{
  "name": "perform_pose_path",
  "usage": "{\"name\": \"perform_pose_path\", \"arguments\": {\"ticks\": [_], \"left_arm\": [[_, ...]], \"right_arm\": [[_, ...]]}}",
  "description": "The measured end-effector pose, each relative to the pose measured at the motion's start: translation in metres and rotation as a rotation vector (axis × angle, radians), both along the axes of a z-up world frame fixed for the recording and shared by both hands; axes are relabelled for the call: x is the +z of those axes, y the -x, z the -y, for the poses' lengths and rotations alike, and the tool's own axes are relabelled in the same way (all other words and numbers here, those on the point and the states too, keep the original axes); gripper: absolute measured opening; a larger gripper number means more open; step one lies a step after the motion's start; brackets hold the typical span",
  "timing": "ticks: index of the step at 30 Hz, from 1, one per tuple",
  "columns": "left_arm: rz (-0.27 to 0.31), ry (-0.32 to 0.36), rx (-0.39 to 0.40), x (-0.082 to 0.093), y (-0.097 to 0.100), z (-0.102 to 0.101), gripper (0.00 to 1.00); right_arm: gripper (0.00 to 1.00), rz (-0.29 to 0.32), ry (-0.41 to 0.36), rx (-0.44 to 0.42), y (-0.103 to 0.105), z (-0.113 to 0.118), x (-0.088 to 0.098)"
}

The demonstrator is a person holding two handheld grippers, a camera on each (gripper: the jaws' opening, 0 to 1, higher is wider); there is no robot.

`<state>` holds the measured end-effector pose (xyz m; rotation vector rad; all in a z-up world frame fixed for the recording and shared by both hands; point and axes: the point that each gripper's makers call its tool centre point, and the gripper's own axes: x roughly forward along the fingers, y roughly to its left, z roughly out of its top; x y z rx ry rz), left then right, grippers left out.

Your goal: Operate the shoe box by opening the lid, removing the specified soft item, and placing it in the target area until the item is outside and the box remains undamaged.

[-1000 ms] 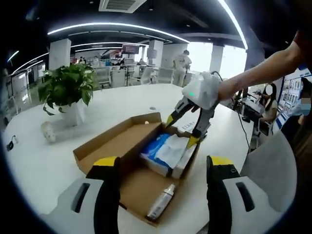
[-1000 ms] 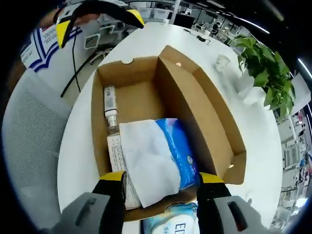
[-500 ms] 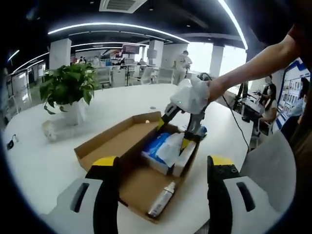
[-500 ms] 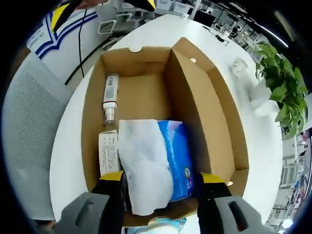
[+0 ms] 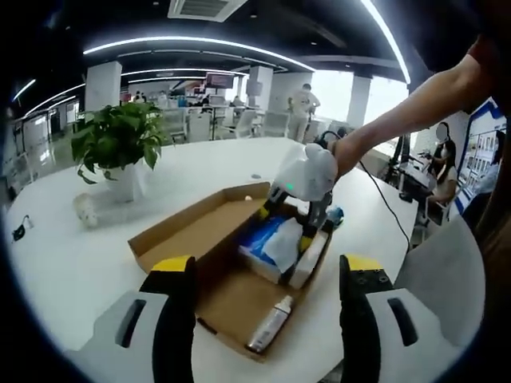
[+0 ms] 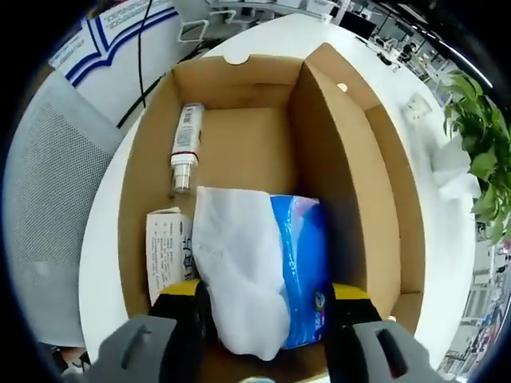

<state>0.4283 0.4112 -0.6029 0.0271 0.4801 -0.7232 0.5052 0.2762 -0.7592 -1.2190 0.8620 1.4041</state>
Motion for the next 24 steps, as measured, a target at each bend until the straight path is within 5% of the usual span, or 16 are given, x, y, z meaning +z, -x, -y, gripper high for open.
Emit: {"name": "perform_pose_path", "arguments": {"ticks": [24], "left_arm": [[-0.132,-0.065,-0.012,-0.038,0.014,-0.004,0.79]], "right_arm": [[0.62,-0.011,0.046,0.008,-0.001,-0.001,-0.036]]}}
